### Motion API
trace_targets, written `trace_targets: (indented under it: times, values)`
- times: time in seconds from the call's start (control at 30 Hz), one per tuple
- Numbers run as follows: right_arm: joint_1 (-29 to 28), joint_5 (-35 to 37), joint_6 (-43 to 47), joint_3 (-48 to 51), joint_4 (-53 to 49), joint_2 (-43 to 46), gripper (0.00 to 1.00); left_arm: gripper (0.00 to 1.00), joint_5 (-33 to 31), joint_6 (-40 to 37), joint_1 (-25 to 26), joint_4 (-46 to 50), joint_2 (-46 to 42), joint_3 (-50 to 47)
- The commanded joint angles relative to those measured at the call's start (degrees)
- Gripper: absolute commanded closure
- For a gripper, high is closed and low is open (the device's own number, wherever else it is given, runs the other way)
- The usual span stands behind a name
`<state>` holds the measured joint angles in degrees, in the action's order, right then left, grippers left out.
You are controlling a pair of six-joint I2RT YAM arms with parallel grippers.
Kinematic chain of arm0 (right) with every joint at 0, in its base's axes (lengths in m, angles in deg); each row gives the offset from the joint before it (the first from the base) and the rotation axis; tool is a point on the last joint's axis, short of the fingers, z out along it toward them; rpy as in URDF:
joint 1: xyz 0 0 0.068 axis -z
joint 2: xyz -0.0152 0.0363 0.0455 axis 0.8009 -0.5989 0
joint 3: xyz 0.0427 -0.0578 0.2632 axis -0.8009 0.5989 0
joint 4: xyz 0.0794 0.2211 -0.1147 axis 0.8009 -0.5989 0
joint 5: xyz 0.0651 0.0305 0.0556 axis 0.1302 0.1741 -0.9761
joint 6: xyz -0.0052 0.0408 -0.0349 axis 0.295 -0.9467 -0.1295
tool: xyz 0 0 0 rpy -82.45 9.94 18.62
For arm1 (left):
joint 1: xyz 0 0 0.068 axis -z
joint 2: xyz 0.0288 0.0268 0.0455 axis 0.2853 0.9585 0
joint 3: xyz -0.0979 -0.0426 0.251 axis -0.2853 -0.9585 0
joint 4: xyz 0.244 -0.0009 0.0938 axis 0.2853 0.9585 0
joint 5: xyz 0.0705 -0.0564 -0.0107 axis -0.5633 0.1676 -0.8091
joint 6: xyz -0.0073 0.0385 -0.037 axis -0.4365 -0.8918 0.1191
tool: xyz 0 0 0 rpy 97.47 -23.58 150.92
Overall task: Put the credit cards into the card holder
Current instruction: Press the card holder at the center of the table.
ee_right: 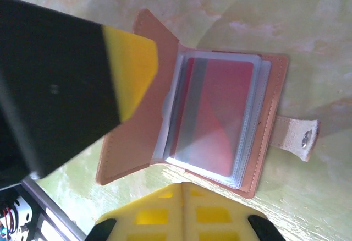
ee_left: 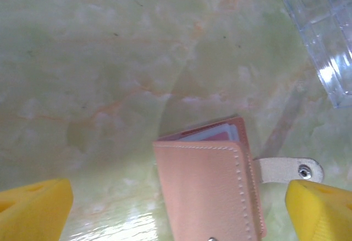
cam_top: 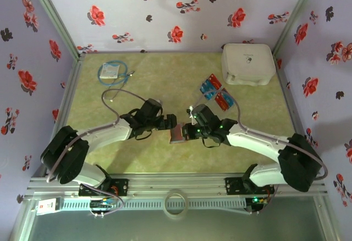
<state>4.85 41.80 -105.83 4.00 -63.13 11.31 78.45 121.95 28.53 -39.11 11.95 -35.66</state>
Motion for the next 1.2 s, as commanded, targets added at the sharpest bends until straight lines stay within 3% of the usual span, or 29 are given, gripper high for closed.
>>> trace_targets:
  times: [0.0, 0.17, 0.47, 1.17]
  values:
    - [0.5, 2.2, 0.5, 2.5, -1.8, 3.1, 1.00, 0.00, 2.4, 2.8, 0.7, -6.2, 2.1, 2.5]
    - [0.4, 2.3, -0.1, 5.5, -0.1, 7.0, 1.00, 0.00, 5.4, 6.0, 1.2, -11.8, 6.3, 3.7]
    - [0.3, -1.6, 1.2, 9.7, 6.5, 11.3, 1.00, 0.00, 4.7, 9.5, 3.5, -16.8, 12.5, 3.3]
    - [0.0, -0.6, -0.1, 15.6, 23.3, 1.5, 1.00, 0.00, 1.0, 11.7, 5.3, -15.1, 15.1, 4.6]
